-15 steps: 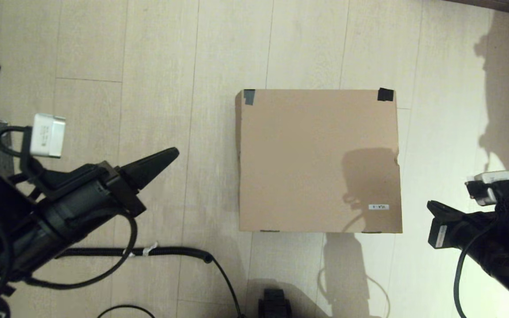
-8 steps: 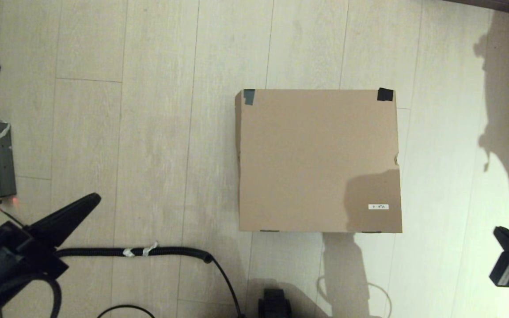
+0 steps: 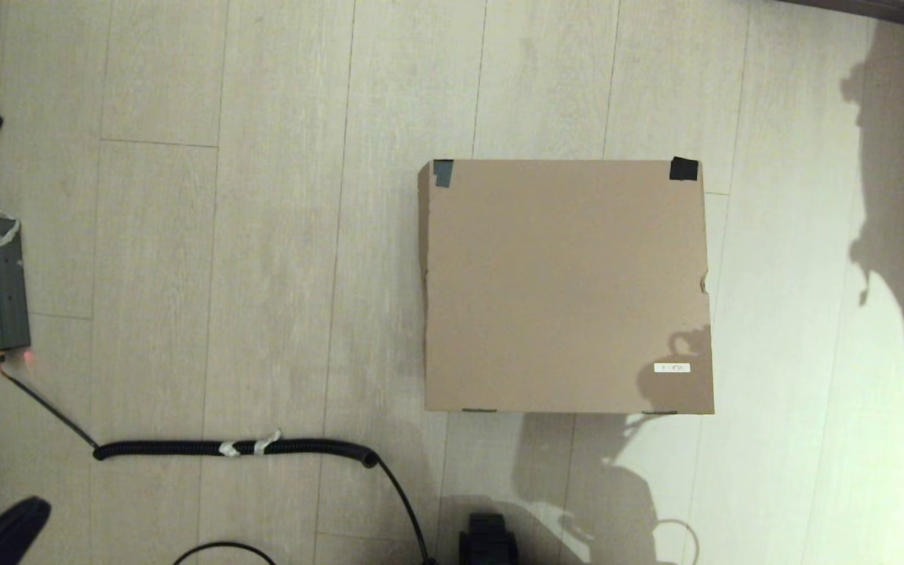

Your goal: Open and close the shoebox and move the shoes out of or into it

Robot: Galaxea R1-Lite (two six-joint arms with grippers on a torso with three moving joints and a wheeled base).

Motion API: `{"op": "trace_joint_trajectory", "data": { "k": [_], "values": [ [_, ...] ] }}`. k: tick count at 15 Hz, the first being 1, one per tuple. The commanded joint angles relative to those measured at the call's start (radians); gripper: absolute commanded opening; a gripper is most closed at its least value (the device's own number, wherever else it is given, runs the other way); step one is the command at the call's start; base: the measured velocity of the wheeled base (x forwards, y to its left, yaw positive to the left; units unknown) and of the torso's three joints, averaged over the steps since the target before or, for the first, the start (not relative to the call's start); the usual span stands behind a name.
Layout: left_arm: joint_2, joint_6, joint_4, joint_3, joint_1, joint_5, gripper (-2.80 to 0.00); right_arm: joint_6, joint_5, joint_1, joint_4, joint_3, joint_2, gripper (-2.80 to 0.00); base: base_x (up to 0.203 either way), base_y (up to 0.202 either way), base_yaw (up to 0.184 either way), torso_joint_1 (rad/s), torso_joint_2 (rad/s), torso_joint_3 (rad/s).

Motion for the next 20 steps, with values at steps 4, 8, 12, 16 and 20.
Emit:
{"op": "trace_joint_trajectory", "data": {
  "k": [4, 8, 12, 16, 20],
  "values": [
    [-0.139, 0.044, 0.531, 0.008, 0.035, 0.322, -2.8, -0.081, 0.343, -0.043, 0.765, -0.066, -0.504, -2.8, 0.0, 0.0, 0.0, 0.0, 0.0, 0.0],
    [-0.059, 0.065, 0.569, 0.002, -0.018, 0.334, -2.8, -0.029, 0.467, -0.052, 0.935, -0.114, -0.567, -2.8, 0.0, 0.0, 0.0, 0.0, 0.0, 0.0],
    [-0.187, 0.078, 0.569, 0.001, -0.211, 0.321, -2.8, -0.022, 0.483, -0.05, 0.935, -0.114, -0.567, -2.8, 0.0, 0.0, 0.0, 0.0, 0.0, 0.0],
    [-0.424, 0.107, 0.529, 0.025, -0.265, 0.415, -2.8, 0.003, 0.456, -0.05, 0.928, -0.107, -0.567, -2.8, 0.0, 0.0, 0.0, 0.0, 0.0, 0.0],
    [-0.415, 0.118, 0.474, 0.055, -0.276, 0.443, -2.8, 0.018, 0.439, -0.05, 0.611, -0.002, -0.567, -2.8, 0.0, 0.0, 0.0, 0.0, 0.0, 0.0]
  ]
}}
